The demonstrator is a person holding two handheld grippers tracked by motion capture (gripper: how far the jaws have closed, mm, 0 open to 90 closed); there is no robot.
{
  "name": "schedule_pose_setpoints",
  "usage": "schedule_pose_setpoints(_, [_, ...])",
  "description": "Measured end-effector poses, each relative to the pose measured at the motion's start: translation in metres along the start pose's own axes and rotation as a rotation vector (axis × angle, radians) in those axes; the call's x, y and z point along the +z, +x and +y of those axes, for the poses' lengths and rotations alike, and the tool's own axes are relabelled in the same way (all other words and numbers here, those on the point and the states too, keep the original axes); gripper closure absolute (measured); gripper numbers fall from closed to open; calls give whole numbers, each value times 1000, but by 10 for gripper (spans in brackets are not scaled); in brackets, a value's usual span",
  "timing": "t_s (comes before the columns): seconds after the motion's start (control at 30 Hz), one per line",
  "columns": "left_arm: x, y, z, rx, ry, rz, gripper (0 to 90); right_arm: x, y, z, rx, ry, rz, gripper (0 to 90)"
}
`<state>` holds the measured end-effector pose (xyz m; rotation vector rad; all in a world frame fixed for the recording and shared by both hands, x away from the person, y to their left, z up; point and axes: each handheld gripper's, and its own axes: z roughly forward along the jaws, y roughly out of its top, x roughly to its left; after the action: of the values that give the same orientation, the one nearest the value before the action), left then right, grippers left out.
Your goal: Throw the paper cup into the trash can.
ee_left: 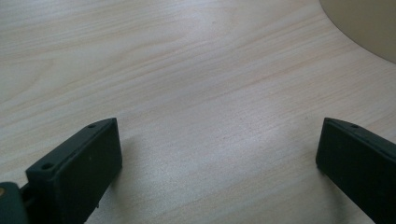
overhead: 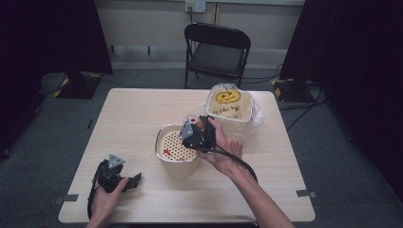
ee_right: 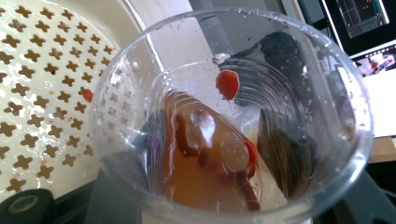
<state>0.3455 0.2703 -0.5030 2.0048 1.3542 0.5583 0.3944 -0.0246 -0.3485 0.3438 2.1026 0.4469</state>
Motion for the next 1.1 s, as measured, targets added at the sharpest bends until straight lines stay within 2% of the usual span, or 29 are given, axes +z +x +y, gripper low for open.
schedule_pose_setpoints(0.07, [0,0,0,0,1,0,0,1,1,2,-4,9,1,463])
schedule_pose_setpoints(0.27, [0,0,0,0,0,0,0,3,7,9,-136,44,-75,466])
schedule_pose_setpoints(0.3, [0,0,0,0,0,0,0,3,7,9,-136,44,-75,466])
schedule_pose_setpoints(0.33, [0,0,0,0,0,0,0,4,10,11,-185,53,-103,466])
schedule_pose_setpoints(0.67, [0,0,0,0,0,0,0,11,24,16,-368,96,-171,470])
schedule_pose_setpoints(0.83, [0,0,0,0,0,0,0,10,23,17,-395,98,-191,471])
schedule_pose_setpoints(0.87, [0,0,0,0,0,0,0,10,24,18,-429,108,-217,473])
schedule_pose_setpoints(0.9, [0,0,0,0,0,0,0,10,24,18,-429,108,-217,473])
schedule_pose_setpoints(0.93, [0,0,0,0,0,0,0,11,24,18,-474,111,-238,474])
schedule_pose_setpoints(0.97, [0,0,0,0,0,0,0,11,24,18,-474,111,-238,474])
schedule_pose_setpoints(1.0, [0,0,0,0,0,0,0,11,25,18,-508,118,-259,476])
schedule_pose_setpoints(1.1, [0,0,0,0,0,0,0,11,25,18,-535,123,-277,478])
